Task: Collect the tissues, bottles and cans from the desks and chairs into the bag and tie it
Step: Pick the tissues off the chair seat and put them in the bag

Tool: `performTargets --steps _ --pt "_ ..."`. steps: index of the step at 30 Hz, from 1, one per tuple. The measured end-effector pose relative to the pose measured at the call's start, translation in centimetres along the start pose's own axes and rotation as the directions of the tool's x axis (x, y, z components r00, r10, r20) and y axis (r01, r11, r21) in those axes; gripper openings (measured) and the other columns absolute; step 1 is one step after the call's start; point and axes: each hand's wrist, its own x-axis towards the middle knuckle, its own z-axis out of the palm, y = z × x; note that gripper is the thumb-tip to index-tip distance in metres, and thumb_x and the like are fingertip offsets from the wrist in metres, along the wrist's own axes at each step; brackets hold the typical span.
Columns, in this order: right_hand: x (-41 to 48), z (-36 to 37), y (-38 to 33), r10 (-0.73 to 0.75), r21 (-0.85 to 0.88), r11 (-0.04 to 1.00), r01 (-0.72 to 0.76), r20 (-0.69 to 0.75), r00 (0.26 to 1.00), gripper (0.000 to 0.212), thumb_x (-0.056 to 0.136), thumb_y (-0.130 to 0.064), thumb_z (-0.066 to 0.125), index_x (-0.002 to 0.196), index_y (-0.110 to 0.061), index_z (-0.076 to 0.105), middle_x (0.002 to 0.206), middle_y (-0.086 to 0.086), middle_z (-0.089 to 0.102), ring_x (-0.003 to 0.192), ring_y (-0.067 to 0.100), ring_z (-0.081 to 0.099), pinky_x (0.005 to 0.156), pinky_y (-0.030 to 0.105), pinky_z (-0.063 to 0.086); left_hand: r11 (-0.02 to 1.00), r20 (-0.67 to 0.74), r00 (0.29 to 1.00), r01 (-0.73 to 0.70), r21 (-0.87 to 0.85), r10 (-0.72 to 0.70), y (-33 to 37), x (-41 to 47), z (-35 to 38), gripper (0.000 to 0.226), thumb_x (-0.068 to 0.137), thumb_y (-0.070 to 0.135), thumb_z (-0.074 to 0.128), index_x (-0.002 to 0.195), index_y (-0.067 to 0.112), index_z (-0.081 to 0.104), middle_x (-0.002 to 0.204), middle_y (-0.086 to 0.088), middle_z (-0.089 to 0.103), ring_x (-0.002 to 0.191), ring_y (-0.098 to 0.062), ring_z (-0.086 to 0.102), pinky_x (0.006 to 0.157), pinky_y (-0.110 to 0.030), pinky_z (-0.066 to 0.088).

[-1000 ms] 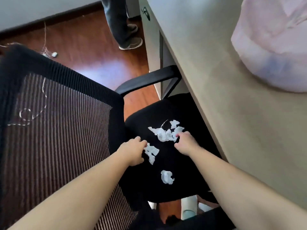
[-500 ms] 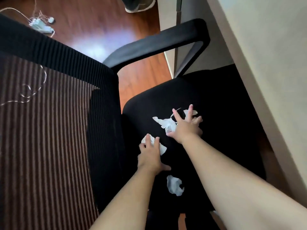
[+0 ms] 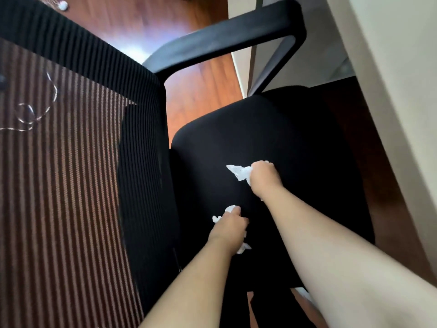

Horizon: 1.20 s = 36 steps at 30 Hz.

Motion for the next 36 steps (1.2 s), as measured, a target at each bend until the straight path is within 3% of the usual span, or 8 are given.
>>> performTargets --steps 5,14,16,20,25,29,33,36 --pt "-3.3 -4.5 -1.4 0.068 0.102 0.992 -0.074 0.062 0.996 0.017 0.082 0.005 0.044 0.070 -0.007 0.047 0.074 0.008 0.051 0.069 0.029 0.052 0.056 0.028 0.042 0.989 -0.042 0.991 0.125 -0.077 -0.128 0.8 -3.3 -6.3 0.021 0.074 -0.007 0.039 0.068 0.008 0.052 0.067 -0.009 0.051 0.079 -0.034 0.061 0.075 -0.039 0.053" --pt "-15.1 -24.4 -8.1 -0.176 0.090 0.975 0.204 -0.249 0.952 0.020 0.091 -0.006 0.040 0.086 -0.001 0.058 0.097 0.015 0.061 0.102 0.034 0.060 0.070 0.030 0.039 0.994 -0.523 0.846 -0.104 0.032 0.105 5.4 -14.1 -22.3 0.038 0.078 -0.007 0.041 0.051 0.018 0.032 0.058 -0.001 0.038 0.063 -0.023 0.040 0.058 -0.037 0.035" --pt "-19.9 -30.9 -8.3 -0.213 0.071 0.961 0.268 -0.430 0.877 0.028 0.094 -0.008 0.038 0.103 0.003 0.062 0.110 0.021 0.063 0.105 0.036 0.059 0.078 0.035 0.043 0.974 -0.670 0.725 -0.227 -0.013 0.160 8.5 -17.2 -26.2 0.041 0.079 -0.007 0.041 0.050 0.021 0.036 0.067 -0.005 0.047 0.067 -0.023 0.046 0.061 -0.032 0.036" --pt "-28.0 -42.1 -4.2 -0.127 0.088 0.942 0.325 -0.802 0.584 0.024 0.091 -0.008 0.040 0.079 -0.003 0.060 0.099 0.027 0.066 0.096 0.040 0.060 0.073 0.036 0.039 0.897 -0.804 0.514 -0.438 0.053 0.299 19.4 -23.1 -32.6 0.023 0.086 -0.003 0.048 0.070 0.005 0.062 0.096 -0.023 0.056 0.073 -0.018 0.051 0.075 -0.033 0.043" --pt "-31.7 -49.8 3.8 0.119 0.258 0.887 0.382 -0.928 0.352 0.026 0.091 -0.008 0.043 0.089 0.003 0.066 0.101 0.027 0.067 0.098 0.039 0.061 0.076 0.033 0.042 0.761 -0.841 0.365 -0.644 0.082 0.399 33.3 -25.5 -34.8 0.023 0.084 0.000 0.045 0.085 0.003 0.068 0.097 -0.014 0.057 0.085 -0.031 0.058 0.074 -0.028 0.043" --pt "-29.5 -49.5 10.0 0.118 0.245 0.943 0.227 -0.880 0.460 0.025 0.092 -0.010 0.040 0.093 0.000 0.063 0.104 0.027 0.065 0.100 0.041 0.058 0.078 0.035 0.042 0.691 -0.788 0.355 -0.713 0.120 0.503 41.6 -24.8 -32.6 0.023 0.086 0.004 0.049 0.097 0.006 0.068 0.105 -0.016 0.059 0.096 -0.032 0.056 0.082 -0.027 0.040" --pt "-26.3 -47.4 13.5 0.125 0.255 0.966 0.034 -0.580 0.805 0.049 0.092 -0.024 0.049 0.137 -0.009 0.037 0.140 0.017 0.038 0.123 0.035 0.046 0.096 0.036 0.043 0.735 -0.676 0.523 -0.677 0.043 0.520 44.1 -21.2 -31.5 0.027 0.090 0.012 0.052 0.116 0.016 0.057 0.120 -0.011 0.054 0.098 -0.027 0.054 0.076 -0.028 0.043" --pt "-26.1 -47.0 14.9 0.069 0.198 0.979 0.042 -0.520 0.851 0.076 0.089 -0.036 0.056 0.151 -0.028 0.013 0.159 0.002 0.013 0.133 0.028 0.041 0.105 0.035 0.040 0.772 -0.608 0.581 -0.630 0.085 0.541 43.8 -20.2 -31.9 0.041 0.090 0.030 0.059 0.130 0.028 0.049 0.133 -0.003 0.046 0.106 -0.026 0.054 0.078 -0.039 0.057"
